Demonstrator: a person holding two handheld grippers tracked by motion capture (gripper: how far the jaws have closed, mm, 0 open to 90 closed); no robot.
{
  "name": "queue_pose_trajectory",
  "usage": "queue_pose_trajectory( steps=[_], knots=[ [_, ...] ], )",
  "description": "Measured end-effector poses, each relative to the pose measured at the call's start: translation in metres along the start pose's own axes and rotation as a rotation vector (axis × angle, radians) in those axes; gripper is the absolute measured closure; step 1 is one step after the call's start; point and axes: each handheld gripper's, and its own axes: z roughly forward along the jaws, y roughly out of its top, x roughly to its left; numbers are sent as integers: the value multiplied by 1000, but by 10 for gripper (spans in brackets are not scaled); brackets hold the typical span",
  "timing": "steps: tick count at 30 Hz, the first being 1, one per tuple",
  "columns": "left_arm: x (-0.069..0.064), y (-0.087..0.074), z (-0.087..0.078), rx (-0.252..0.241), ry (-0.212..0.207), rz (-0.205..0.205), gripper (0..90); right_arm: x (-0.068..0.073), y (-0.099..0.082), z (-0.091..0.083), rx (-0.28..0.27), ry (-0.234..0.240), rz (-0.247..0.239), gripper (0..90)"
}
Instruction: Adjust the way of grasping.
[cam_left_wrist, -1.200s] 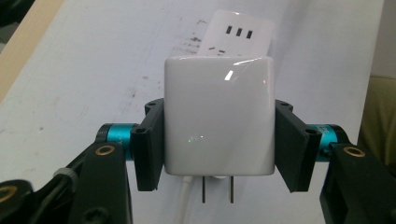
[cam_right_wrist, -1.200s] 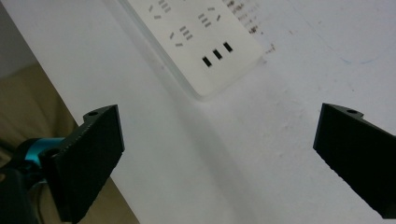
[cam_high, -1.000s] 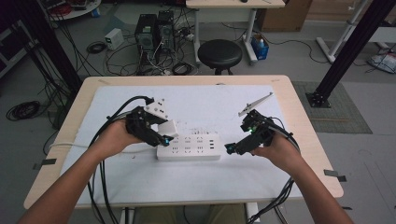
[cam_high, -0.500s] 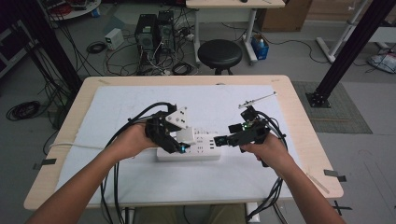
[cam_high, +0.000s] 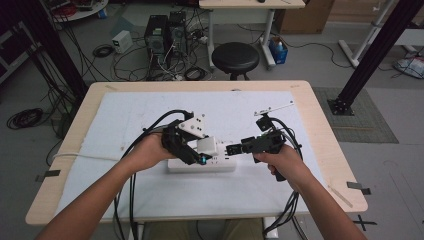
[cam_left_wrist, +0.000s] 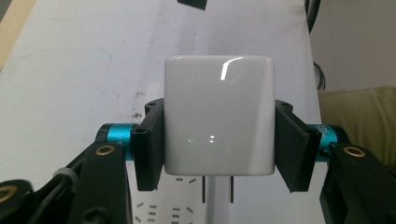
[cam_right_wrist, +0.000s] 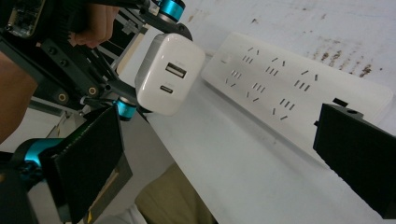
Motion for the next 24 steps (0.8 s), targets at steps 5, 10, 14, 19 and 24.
queue_pose_trajectory(
  steps=[5, 10, 14, 19, 24],
  knots=[
    [-1, 1, 4, -14, 1, 11, 425, 0, 1, 2, 5, 24, 44, 11],
    [3, 2, 7, -38, -4, 8, 425, -2, 3, 6, 8, 62, 112, 11],
    [1, 4, 11, -35, -7, 13, 425, -3, 5, 9, -3, 104, 169, 29],
    [0, 6, 14, -48, -2, 11, 425, -2, 7, 14, -1, 138, 197, 51],
    [0, 7, 15, -45, 5, 22, 425, -3, 8, 18, 0, 141, 214, 80]
  ],
)
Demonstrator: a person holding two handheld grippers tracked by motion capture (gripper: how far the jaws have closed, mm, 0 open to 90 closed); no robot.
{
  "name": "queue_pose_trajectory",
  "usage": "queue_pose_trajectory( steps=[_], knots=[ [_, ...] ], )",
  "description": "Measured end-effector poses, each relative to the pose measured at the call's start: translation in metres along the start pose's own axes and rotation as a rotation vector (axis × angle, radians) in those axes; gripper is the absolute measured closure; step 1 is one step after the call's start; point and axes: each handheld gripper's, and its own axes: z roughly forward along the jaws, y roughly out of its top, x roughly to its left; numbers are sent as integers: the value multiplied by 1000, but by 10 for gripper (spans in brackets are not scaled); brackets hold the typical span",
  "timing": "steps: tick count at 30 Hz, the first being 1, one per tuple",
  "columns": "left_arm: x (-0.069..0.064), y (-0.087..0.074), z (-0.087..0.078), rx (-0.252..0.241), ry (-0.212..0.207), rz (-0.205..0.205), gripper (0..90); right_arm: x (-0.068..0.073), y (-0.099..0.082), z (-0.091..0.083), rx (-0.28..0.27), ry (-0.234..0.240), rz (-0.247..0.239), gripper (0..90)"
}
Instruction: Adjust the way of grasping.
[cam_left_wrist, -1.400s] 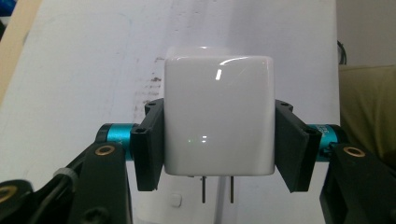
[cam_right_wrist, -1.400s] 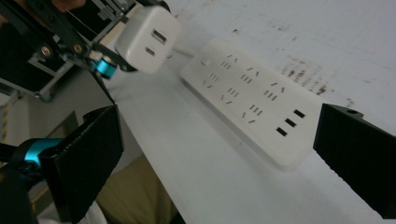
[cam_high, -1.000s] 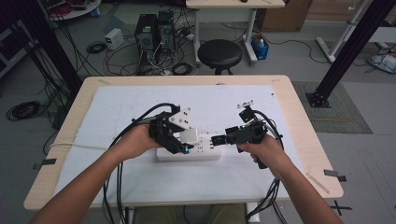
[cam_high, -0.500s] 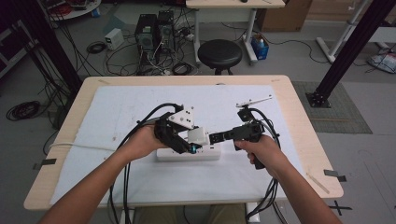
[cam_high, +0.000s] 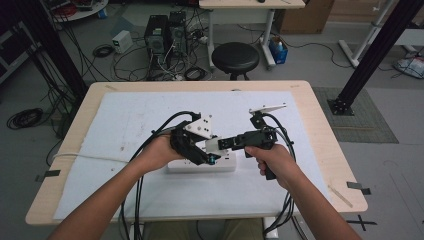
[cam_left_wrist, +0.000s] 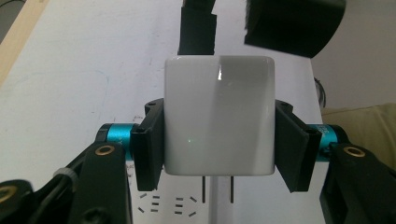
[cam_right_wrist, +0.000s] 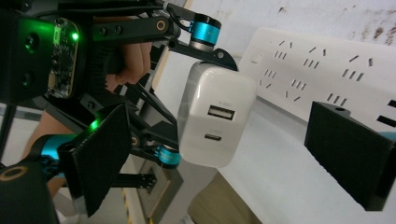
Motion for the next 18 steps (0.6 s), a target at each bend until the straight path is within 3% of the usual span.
queue_pose_trajectory(
  steps=[2, 4, 11, 13, 18],
  knots=[
    [0, 0, 0, -2, 4, -1, 425, -1, 0, 0, -9, 10, -4, 160],
    [-1, 1, 1, -5, 8, 1, 425, -2, 1, 2, -6, 25, 22, 171],
    [-2, 1, 1, 0, 18, 16, 425, -8, 0, 6, -18, 66, 65, 343],
    [-3, 2, 1, 2, 22, 24, 424, -12, 0, 9, -14, 93, 100, 405],
    [-5, 3, 2, 4, 22, 34, 425, -15, -1, 14, -1, 105, 106, 454]
  ],
)
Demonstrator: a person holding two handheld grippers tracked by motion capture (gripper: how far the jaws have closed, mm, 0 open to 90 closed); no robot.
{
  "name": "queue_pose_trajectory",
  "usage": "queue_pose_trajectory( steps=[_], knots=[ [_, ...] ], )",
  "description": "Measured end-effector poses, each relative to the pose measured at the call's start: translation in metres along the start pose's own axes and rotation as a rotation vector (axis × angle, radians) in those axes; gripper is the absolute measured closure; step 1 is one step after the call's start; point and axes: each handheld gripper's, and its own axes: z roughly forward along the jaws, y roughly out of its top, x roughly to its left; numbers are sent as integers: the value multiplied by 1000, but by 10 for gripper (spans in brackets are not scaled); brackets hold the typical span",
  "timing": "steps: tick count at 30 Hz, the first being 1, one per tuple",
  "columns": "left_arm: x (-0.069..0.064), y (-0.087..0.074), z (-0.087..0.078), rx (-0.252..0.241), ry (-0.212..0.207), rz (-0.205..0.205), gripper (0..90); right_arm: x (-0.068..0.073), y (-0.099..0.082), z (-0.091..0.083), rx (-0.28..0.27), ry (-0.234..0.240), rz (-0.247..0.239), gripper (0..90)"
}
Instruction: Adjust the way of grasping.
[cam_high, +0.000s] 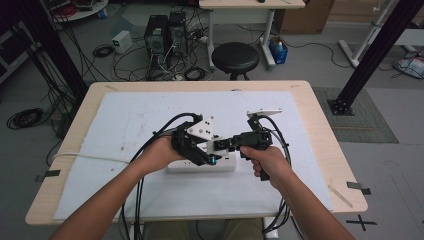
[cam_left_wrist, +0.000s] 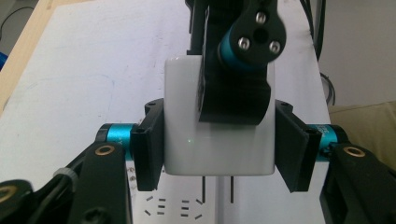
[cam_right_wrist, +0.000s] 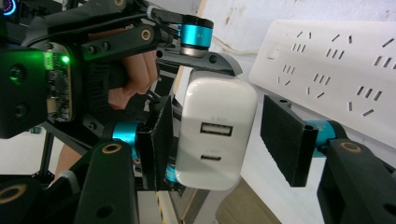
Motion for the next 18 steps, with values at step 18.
queue_pose_trajectory(
  steps=[18],
  knots=[
    [-6, 2, 6, 46, 72, 71, 424, -9, 2, 2, -9, 50, 34, 619]
  ],
)
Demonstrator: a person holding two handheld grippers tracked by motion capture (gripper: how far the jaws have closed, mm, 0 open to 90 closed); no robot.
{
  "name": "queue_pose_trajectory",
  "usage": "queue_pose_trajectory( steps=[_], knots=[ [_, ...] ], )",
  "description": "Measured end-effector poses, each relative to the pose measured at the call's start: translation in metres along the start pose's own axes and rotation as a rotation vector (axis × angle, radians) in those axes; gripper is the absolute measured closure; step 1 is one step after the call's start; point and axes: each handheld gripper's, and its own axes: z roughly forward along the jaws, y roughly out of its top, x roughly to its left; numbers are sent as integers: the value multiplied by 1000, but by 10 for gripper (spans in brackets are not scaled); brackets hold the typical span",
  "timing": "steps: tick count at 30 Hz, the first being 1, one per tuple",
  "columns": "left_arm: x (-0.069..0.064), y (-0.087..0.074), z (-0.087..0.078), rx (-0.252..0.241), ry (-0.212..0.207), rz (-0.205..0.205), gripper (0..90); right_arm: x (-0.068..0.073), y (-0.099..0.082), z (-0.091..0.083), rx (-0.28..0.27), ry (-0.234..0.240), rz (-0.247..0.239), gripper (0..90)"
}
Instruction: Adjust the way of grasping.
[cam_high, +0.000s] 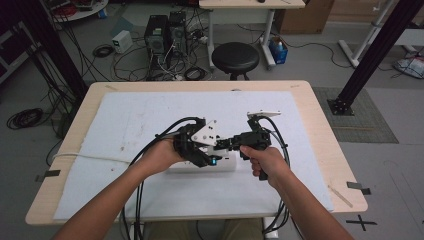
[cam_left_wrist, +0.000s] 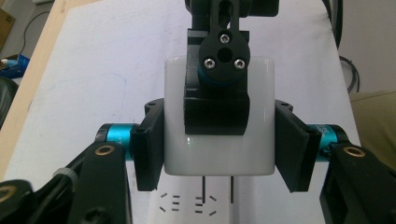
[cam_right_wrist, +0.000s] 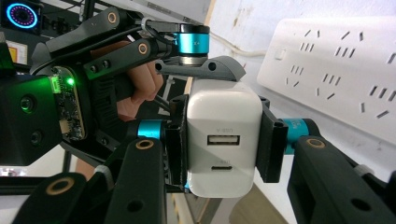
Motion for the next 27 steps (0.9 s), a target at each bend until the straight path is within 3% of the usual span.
queue_pose_trajectory(
  steps=[2, 5, 8, 11, 13, 16, 18, 21, 26, 27],
  knots=[
    [0, 1, 1, 12, 20, -6, 417, 0, 0, 0, -14, -8, -24, 621],
    [3, -1, -1, 16, 67, -68, 250, 0, 0, -4, -38, -46, -79, 622],
    [8, -7, -8, 16, 71, -120, 230, 0, 0, -13, -65, -94, -141, 622],
    [14, -17, -12, 49, 46, -207, 195, -2, 0, -24, -79, -157, -186, 622],
    [19, -25, -14, 77, 14, -282, 195, -3, 0, -30, -93, -201, -211, 622],
    [25, -37, -19, 121, 5, -354, 195, -6, 0, -41, -100, -265, -246, 622],
    [29, -45, -23, 165, 4, -378, 195, -4, 0, -49, -102, -342, -269, 622],
    [34, -57, -29, 234, 26, -411, 195, -1, 0, -57, -97, -392, -319, 621],
    [41, -80, -44, 322, 61, -481, 195, 8, 0, -65, -28, -546, -444, 621],
    [43, -85, -49, 357, 64, -464, 194, 9, 0, -66, -7, -579, -474, 621]
  ],
)
